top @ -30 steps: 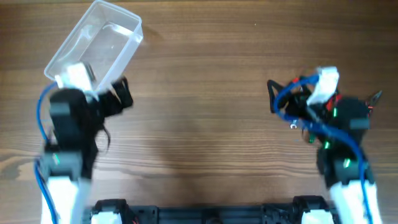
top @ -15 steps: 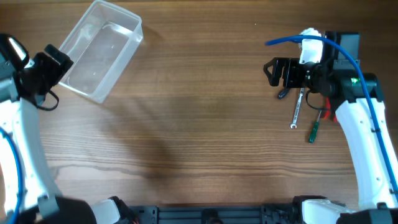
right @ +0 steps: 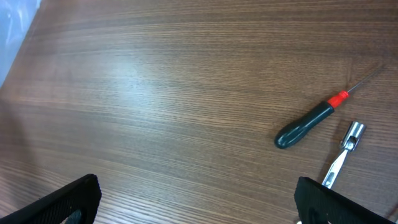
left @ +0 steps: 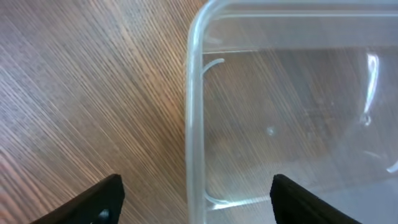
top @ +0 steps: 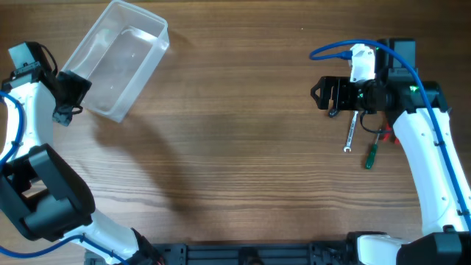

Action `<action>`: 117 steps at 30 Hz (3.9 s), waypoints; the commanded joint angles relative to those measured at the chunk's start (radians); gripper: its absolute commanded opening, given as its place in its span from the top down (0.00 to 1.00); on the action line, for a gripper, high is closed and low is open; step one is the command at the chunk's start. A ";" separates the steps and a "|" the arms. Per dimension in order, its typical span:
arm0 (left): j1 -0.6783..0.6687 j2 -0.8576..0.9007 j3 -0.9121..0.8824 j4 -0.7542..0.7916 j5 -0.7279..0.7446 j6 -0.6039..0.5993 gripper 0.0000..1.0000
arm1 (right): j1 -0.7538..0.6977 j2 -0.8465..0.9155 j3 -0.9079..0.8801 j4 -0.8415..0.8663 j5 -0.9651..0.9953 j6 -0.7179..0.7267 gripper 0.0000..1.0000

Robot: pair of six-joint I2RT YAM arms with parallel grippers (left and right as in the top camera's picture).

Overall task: Pack container
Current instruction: 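Reach the left gripper to the clear container's rim and grasp it, then drag the clear container with the left gripper to table center, then reach the right gripper to the orange-black pliers and grasp them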

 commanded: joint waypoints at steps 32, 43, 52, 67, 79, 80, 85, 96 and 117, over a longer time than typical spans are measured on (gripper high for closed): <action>-0.113 0.051 0.009 0.031 0.025 0.071 0.96 | 0.004 -0.041 0.027 -0.045 0.240 0.088 0.00; -0.595 -0.142 0.008 -0.043 0.076 0.264 0.96 | -0.001 -0.246 0.064 -0.139 0.370 0.266 0.00; -0.743 0.016 0.006 -0.073 0.001 0.281 0.96 | 0.000 -0.247 0.064 -0.236 0.369 0.298 0.00; -0.613 0.075 0.006 -0.004 -0.007 0.310 0.00 | 0.000 -0.247 0.064 -0.254 0.369 0.298 0.00; -0.589 -0.402 0.085 -0.161 -0.093 0.317 0.00 | 0.000 -0.248 0.064 -0.300 0.381 0.603 0.00; -0.570 -0.446 0.085 -0.188 -0.092 0.289 0.00 | 0.000 -0.247 0.071 -0.282 0.390 0.603 0.00; -0.412 -0.499 0.085 -0.359 -0.092 0.224 0.00 | -0.115 -0.210 0.228 -0.289 0.492 0.485 0.00; -0.377 -0.484 0.085 -0.380 -0.092 0.223 0.00 | -0.623 0.138 0.269 -0.299 0.409 0.350 0.00; -0.377 -0.484 0.085 -0.388 -0.091 0.223 0.00 | -0.753 0.422 -0.064 0.187 0.326 0.066 0.01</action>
